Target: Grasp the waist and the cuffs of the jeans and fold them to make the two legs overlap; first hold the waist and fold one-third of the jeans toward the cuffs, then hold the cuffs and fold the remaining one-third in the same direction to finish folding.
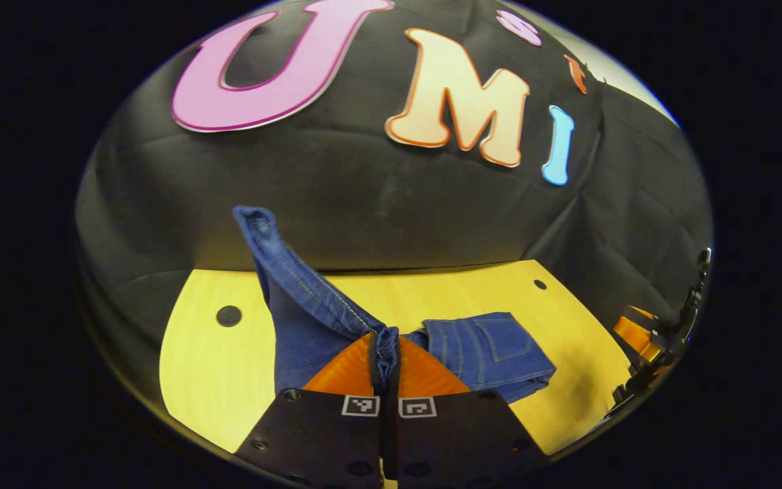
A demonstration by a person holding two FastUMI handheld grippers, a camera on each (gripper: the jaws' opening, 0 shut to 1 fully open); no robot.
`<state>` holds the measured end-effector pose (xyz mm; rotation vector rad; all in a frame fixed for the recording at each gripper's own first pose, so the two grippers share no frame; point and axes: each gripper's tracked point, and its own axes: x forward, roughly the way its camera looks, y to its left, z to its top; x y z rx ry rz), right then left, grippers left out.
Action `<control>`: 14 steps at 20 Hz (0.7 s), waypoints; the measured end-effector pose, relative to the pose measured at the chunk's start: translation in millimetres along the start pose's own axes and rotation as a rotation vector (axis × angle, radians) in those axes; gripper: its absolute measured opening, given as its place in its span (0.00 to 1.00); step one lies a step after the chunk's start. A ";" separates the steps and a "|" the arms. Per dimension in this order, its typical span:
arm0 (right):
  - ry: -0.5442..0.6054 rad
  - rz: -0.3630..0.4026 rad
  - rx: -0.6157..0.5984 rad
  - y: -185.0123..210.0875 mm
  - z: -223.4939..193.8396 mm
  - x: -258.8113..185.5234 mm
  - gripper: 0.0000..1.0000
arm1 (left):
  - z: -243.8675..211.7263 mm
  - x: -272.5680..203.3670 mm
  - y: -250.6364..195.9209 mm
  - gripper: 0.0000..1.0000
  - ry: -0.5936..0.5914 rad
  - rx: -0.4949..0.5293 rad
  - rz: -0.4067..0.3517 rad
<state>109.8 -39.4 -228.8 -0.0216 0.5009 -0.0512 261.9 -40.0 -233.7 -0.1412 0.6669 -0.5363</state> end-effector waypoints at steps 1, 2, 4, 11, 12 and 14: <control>-0.005 -0.005 -0.002 -9.1 1.2 -3.0 0.96 | 0.6 8.1 -15.6 0.00 0.003 0.005 -0.018; -0.009 -0.011 -0.003 -17.9 3.5 -5.7 0.96 | 0.8 15.1 -30.2 0.00 0.001 0.004 -0.037; -0.012 -0.024 -0.008 -36.7 4.9 -12.6 0.96 | -1.2 28.3 -60.7 0.00 0.013 0.009 -0.076; 0.004 -0.075 -0.018 -91.9 -0.9 -33.6 0.96 | -26.4 79.9 -122.4 0.00 0.071 0.009 -0.096; 0.006 -0.076 -0.025 -96.9 -1.5 -36.1 0.97 | -32.3 85.5 -126.9 0.00 0.076 0.012 -0.082; 0.013 -0.072 -0.044 -104.3 -4.7 -38.7 0.96 | -42.1 97.3 -140.6 0.00 0.081 0.029 -0.067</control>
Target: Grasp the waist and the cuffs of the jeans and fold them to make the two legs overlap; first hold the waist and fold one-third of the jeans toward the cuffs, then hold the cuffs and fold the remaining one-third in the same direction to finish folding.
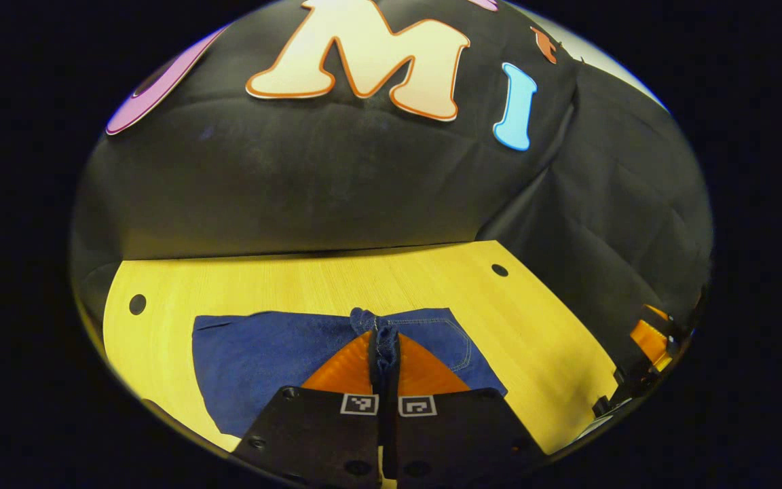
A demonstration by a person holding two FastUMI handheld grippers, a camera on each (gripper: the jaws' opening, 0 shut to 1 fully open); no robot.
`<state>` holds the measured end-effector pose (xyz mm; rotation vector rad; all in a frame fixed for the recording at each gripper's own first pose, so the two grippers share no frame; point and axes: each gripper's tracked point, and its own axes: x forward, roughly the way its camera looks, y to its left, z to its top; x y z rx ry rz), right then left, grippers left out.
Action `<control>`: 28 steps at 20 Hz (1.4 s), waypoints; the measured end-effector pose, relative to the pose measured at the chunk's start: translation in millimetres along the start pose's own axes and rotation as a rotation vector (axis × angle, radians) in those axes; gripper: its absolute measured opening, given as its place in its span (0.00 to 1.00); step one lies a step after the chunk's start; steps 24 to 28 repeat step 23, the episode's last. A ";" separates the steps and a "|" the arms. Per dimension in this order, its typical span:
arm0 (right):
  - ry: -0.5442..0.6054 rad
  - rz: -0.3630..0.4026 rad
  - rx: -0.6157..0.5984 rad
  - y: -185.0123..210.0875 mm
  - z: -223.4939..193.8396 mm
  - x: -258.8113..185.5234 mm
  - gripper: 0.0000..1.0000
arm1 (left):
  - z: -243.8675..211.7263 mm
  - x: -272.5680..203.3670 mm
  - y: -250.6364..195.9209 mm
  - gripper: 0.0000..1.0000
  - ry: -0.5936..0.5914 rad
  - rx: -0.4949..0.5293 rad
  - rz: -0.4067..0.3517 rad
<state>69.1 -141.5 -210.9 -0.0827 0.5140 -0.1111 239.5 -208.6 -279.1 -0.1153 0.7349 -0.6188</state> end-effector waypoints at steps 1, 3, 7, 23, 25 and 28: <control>0.005 0.005 -0.004 -3.0 -2.2 -0.6 0.97 | -6.4 8.1 -6.7 0.00 0.004 0.014 0.006; 0.008 0.022 0.000 -4.9 -4.1 -1.8 0.97 | -24.9 25.4 -16.8 0.00 0.028 0.059 0.036; -0.008 0.081 0.016 6.9 -0.1 -1.8 0.97 | -49.4 33.4 -28.4 0.09 0.019 0.055 0.074; -0.388 0.286 0.160 179.6 130.7 -135.8 0.98 | 22.7 -301.5 4.1 0.94 -0.594 0.144 0.415; -0.388 0.286 0.160 179.6 130.7 -135.8 0.98 | 22.7 -301.5 4.1 0.94 -0.594 0.144 0.415; -0.388 0.286 0.160 179.6 130.7 -135.8 0.98 | 22.7 -301.5 4.1 0.94 -0.594 0.144 0.415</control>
